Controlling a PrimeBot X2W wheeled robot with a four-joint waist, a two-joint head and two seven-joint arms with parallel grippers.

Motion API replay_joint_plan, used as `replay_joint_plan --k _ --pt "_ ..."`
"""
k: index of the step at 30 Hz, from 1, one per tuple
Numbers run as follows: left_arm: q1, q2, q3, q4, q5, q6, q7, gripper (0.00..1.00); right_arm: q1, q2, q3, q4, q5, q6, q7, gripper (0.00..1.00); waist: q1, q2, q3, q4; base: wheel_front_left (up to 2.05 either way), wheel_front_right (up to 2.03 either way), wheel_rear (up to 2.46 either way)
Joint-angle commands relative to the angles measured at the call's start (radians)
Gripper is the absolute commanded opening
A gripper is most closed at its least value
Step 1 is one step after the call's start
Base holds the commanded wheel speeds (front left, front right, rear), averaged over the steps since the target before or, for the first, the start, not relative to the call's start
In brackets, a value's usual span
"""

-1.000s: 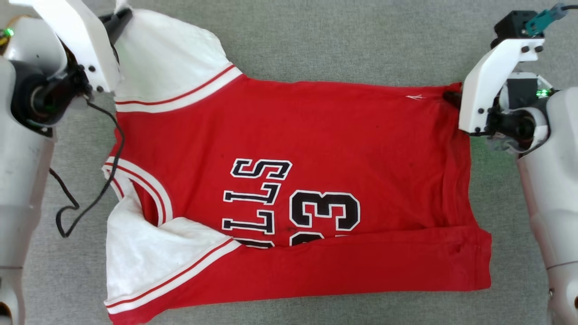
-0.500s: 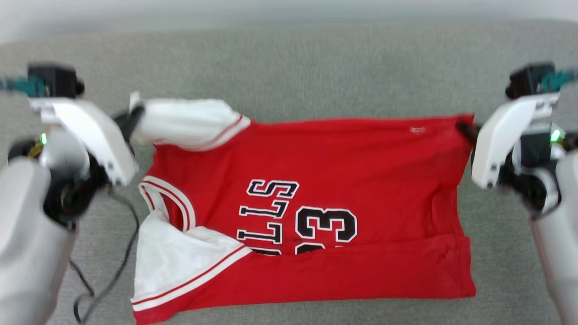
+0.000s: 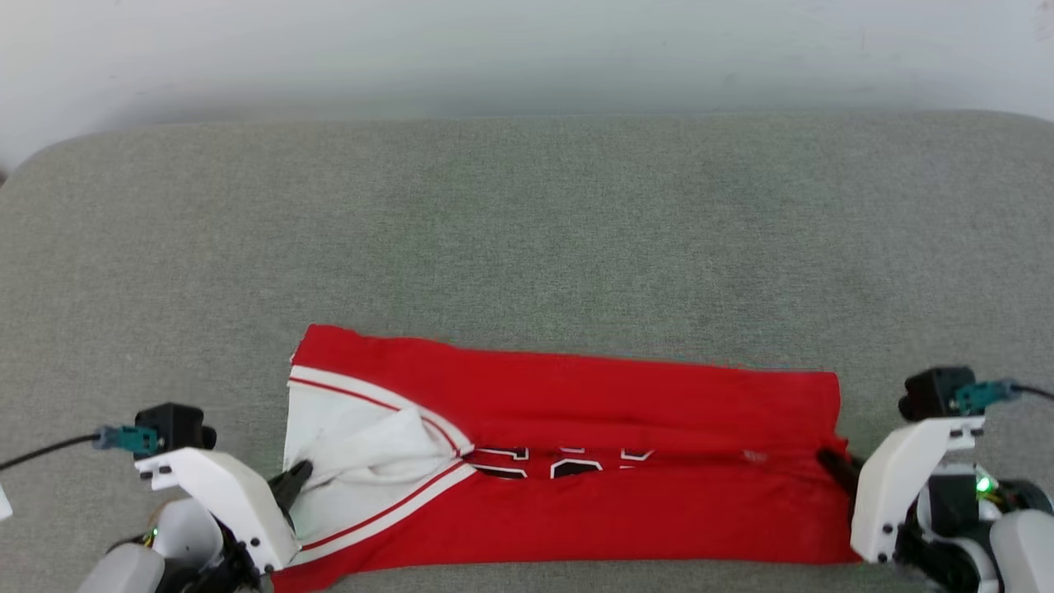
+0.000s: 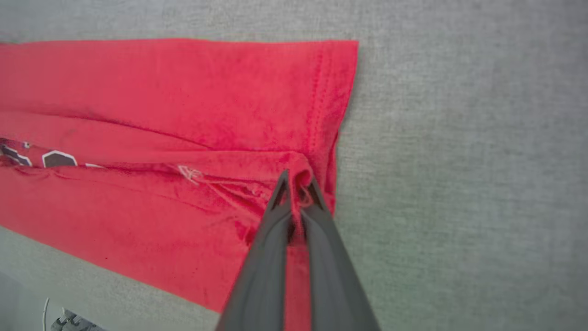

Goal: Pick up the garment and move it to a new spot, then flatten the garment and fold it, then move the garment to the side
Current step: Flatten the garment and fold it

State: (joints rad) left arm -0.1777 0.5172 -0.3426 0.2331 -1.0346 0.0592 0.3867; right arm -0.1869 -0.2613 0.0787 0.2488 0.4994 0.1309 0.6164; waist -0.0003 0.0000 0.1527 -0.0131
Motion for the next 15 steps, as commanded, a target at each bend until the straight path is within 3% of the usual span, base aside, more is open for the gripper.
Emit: replay_joint_plan --k 1,2,3,10,15 --pt "0.011 -0.005 0.002 0.006 0.000 0.006 -0.009 0.16 0.015 0.006 -0.001 -0.007 -0.010 0.000 -0.007 0.27 0.0003 0.0000 0.003 -0.001 0.00 0.00 0.00" --pt "0.018 -0.016 0.004 0.014 -0.003 0.011 -0.018 0.50 0.029 0.015 -0.006 -0.005 -0.012 0.000 -0.015 0.75 0.0003 0.0000 0.004 -0.003 0.00 0.00 0.00" --pt "0.027 -0.024 0.001 0.024 -0.003 0.014 -0.024 1.00 0.046 0.021 -0.007 0.001 -0.020 0.000 -0.019 1.00 0.0003 0.0000 0.004 -0.005 0.00 0.00 0.00" --pt "0.043 -0.055 -0.008 0.046 0.086 0.028 -0.187 1.00 0.105 0.029 -0.009 -0.041 -0.037 0.000 -0.128 1.00 0.0003 0.0000 -0.036 -0.025 0.00 0.00 0.00" --pt "0.049 -0.068 -0.007 -0.012 0.175 0.069 -0.325 1.00 0.136 0.023 -0.038 -0.146 -0.036 0.000 -0.186 1.00 0.0003 0.0000 -0.079 -0.036 0.00 0.00 0.00"
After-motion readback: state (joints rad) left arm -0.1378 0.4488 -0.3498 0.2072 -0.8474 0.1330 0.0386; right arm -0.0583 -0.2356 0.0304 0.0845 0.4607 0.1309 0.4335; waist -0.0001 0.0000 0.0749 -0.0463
